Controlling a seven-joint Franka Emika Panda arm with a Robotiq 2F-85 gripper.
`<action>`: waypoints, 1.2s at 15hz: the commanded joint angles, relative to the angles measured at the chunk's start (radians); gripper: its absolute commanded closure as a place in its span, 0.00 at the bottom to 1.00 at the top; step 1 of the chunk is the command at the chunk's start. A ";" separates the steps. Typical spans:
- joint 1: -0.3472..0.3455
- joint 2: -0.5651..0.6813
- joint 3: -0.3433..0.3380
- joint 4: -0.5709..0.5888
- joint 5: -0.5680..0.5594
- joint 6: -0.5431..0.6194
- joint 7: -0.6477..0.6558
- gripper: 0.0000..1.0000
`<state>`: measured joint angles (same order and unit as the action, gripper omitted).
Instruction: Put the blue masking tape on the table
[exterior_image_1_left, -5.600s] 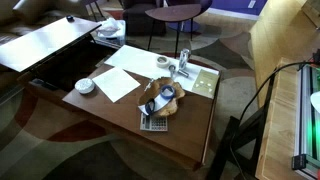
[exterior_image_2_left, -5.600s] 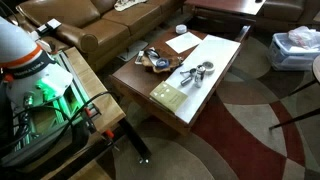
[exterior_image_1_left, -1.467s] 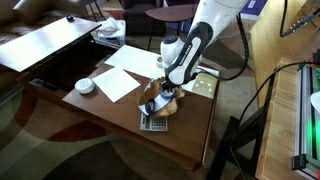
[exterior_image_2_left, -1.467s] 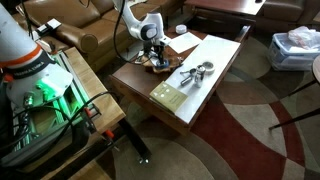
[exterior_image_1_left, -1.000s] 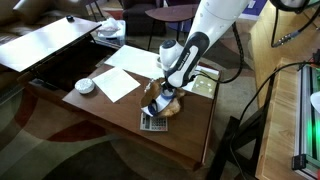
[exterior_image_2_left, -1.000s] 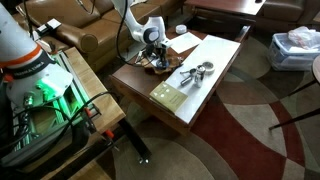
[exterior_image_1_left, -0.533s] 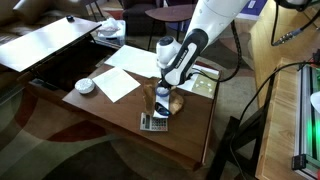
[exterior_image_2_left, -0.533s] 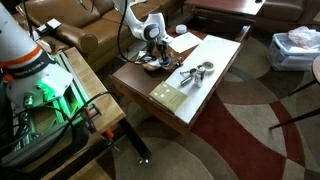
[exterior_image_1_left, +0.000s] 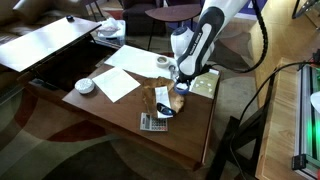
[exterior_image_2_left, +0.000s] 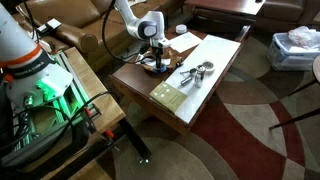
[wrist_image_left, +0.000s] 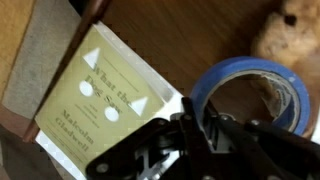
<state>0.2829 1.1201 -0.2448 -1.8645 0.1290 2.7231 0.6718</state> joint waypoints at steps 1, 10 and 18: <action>-0.083 -0.128 0.096 -0.244 0.017 0.013 -0.117 0.97; -0.268 -0.023 0.256 -0.374 0.213 0.291 -0.116 0.97; -0.384 0.021 0.337 -0.347 0.257 0.430 -0.166 0.95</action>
<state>-0.0671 1.1182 0.0636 -2.2386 0.3518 3.1139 0.5486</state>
